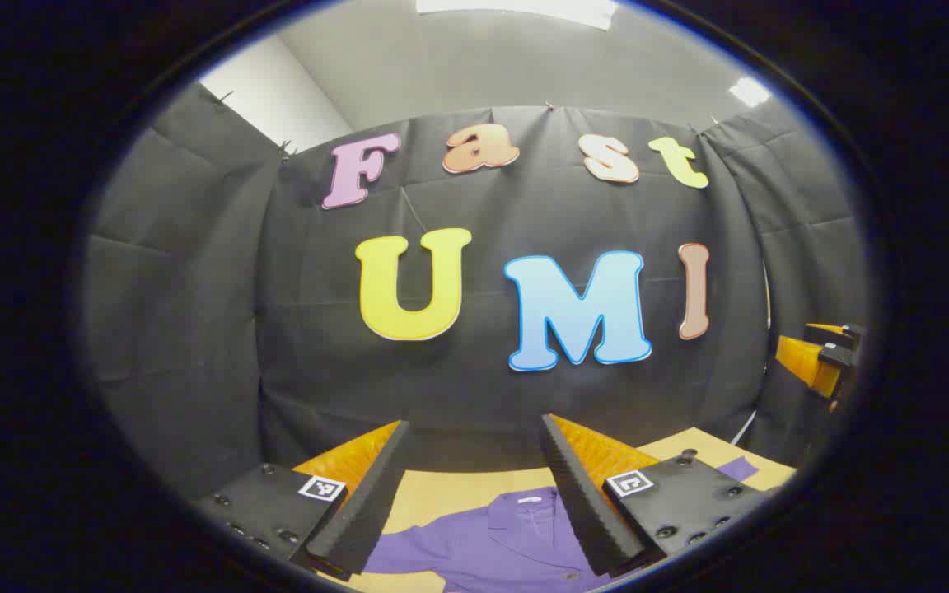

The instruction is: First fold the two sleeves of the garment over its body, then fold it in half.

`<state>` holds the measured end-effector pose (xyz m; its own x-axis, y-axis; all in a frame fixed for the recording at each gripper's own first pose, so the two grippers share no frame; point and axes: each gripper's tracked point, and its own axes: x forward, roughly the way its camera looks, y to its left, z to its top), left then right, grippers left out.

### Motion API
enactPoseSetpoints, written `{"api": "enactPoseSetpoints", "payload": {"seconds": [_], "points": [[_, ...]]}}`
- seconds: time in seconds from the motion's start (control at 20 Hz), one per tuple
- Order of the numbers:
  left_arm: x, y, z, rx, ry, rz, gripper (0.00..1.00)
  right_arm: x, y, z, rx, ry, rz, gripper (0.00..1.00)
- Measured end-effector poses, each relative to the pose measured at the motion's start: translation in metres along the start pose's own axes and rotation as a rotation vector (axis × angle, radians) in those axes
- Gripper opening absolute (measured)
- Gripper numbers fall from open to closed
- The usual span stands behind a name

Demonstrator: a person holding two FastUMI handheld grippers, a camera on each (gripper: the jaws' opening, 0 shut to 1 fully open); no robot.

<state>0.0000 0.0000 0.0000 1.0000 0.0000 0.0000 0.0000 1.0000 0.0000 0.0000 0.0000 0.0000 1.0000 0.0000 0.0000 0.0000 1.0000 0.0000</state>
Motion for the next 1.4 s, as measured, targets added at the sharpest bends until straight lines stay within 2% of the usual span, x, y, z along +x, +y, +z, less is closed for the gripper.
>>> {"api": "enactPoseSetpoints", "payload": {"seconds": [0.4,0.95,1.0,1.05,1.4], "points": [[0.009,-0.025,-0.006,0.007,0.018,-0.042,1.00,0.002,-0.005,-0.014,0.012,0.046,0.004,0.91],[0.020,-0.029,-0.017,0.019,0.047,-0.027,1.00,0.012,-0.019,-0.038,0.034,0.100,-0.005,0.91],[0.022,-0.030,-0.017,0.021,0.048,-0.028,1.00,0.014,-0.023,-0.043,0.030,0.110,-0.012,0.94],[0.024,-0.032,-0.017,0.023,0.050,-0.029,1.00,0.018,-0.029,-0.051,0.024,0.120,-0.019,0.91],[0.033,-0.040,-0.023,0.056,0.063,-0.017,1.00,0.051,-0.088,-0.132,0.019,0.268,-0.088,0.92]]}}
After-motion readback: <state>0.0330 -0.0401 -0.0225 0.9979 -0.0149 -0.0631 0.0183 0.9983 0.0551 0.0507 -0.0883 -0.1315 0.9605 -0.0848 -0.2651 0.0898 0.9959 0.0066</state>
